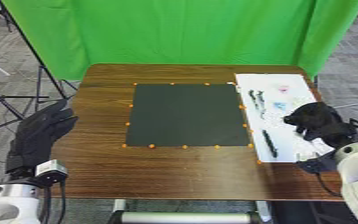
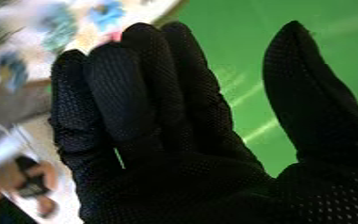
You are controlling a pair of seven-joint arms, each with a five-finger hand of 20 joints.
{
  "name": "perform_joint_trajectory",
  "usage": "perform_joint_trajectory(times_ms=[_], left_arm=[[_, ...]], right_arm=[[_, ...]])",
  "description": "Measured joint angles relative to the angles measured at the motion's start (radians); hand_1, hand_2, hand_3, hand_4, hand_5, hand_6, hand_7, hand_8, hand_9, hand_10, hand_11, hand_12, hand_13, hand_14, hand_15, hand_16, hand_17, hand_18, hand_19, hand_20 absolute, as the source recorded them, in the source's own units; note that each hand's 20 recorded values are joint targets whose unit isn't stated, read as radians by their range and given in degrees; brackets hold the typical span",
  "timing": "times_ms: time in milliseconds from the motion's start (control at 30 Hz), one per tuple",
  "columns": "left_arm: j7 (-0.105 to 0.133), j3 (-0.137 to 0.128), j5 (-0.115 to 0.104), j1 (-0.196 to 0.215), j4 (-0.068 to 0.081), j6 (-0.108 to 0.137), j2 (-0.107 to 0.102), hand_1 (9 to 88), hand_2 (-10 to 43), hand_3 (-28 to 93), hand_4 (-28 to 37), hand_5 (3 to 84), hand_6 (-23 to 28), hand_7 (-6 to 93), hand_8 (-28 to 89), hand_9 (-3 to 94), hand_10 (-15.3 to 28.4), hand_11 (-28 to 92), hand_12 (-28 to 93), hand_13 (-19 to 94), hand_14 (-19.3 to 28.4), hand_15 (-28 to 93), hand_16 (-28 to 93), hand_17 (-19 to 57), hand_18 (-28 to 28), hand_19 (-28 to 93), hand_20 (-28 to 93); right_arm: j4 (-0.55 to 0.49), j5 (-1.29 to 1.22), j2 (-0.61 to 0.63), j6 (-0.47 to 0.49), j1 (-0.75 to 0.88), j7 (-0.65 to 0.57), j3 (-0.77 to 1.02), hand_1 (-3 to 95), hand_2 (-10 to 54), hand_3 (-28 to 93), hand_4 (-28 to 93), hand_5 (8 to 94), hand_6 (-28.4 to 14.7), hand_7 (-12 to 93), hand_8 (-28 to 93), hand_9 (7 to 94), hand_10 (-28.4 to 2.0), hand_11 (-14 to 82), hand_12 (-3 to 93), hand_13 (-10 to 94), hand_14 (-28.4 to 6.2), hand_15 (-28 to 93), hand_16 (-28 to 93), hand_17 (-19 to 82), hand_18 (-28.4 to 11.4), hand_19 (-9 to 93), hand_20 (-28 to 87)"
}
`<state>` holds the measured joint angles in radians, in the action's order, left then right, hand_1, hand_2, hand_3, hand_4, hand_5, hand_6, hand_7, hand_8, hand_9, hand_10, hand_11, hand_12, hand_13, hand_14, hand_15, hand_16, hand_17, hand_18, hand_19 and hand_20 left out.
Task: Arrange flowers
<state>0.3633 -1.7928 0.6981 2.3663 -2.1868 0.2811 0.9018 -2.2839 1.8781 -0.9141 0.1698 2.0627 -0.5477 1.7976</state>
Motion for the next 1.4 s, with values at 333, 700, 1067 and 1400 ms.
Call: perform_joint_trajectory(times_ms=[333,700,1067,1400], left_arm=[[-0.025,0.000,0.006,-0.008,0.000,-0.003,-0.008,25.3,5.4,80,-18.6,40.6,10.5,11.3,-9,34.6,20.7,31,7,22,27.5,60,-16,-9.0,23.8,63,-3],[-0.061,0.000,0.019,-0.027,0.000,-0.014,0.007,25.3,5.3,80,-18.6,40.6,10.5,11.2,-9,34.6,20.8,31,7,22,27.6,60,-16,-9.0,23.8,63,-3],[-0.061,0.008,0.018,-0.038,0.001,-0.015,0.005,25.3,5.3,80,-18.6,40.7,10.5,11.4,-9,34.6,20.7,31,7,22,27.6,60,-16,-9.0,23.8,63,-3],[-0.066,0.008,0.020,-0.046,0.002,-0.022,0.008,25.4,5.5,80,-18.4,40.7,10.5,11.4,-9,34.6,20.8,31,7,22,27.6,60,-16,-9.0,23.8,63,-3]], right_arm=[[-0.008,0.100,0.010,0.181,-0.065,-0.162,-0.086,25.2,2.4,75,-21,55.1,-11.5,48,-14,58.6,-22.3,58.5,27.2,64,-14.0,80,24,42,-21.9,93,16],[0.014,0.192,0.048,0.236,-0.078,-0.240,-0.200,25.4,2.6,74,-21,57.3,-11.7,45,-14,59.5,-22.4,57.9,28.1,65,-14.0,80,25,43,-22.0,93,17],[0.061,0.315,0.140,0.179,-0.130,-0.305,-0.401,26.1,2.0,74,-21,59.1,-12.1,39,-11,59.3,-23.0,55.1,27.2,65,-14.2,78,24,44,-21.6,93,13],[0.094,0.343,0.165,0.168,-0.186,-0.357,-0.477,26.6,2.0,73,-21,60.5,-12.1,39,-10,60.8,-22.8,55.1,27.0,66,-14.1,78,24,45,-21.4,93,12]])
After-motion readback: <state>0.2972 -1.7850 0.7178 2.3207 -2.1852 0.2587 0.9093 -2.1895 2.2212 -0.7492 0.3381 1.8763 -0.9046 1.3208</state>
